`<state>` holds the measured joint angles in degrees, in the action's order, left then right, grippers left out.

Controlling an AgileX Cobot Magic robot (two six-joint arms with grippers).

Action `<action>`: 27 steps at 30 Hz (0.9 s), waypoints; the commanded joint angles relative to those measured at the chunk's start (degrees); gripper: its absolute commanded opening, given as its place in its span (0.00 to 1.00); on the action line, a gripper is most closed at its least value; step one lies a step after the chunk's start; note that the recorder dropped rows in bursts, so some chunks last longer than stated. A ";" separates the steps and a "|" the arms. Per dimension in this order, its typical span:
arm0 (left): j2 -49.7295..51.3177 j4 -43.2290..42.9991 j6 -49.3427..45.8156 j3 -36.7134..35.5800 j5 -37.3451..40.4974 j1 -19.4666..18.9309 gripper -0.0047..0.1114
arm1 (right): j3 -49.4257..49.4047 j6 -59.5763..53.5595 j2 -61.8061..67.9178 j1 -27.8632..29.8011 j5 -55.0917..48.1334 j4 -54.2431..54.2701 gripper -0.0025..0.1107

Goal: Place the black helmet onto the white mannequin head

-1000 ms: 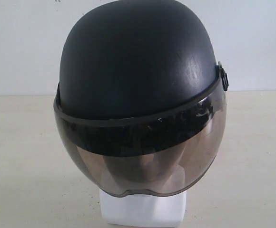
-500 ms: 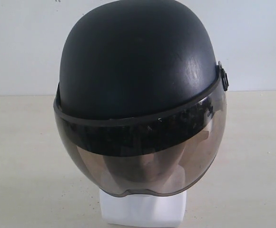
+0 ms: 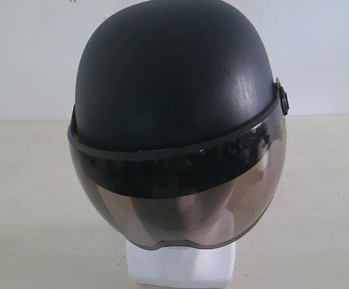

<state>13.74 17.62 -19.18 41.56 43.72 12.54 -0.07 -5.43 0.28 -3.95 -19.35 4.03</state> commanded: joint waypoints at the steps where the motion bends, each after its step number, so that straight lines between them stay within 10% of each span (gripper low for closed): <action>1: -0.31 -0.08 0.82 -0.19 -0.10 0.00 0.08 | 0.07 4.22 -0.28 1.10 0.06 0.03 0.02; 27: -1.62 -0.79 0.22 -0.37 -1.58 -1.81 0.08 | 0.07 4.94 -0.28 1.10 0.21 0.05 0.02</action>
<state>13.39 17.52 -19.18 41.56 43.72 12.38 -0.07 -0.85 0.28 -3.35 -19.35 4.03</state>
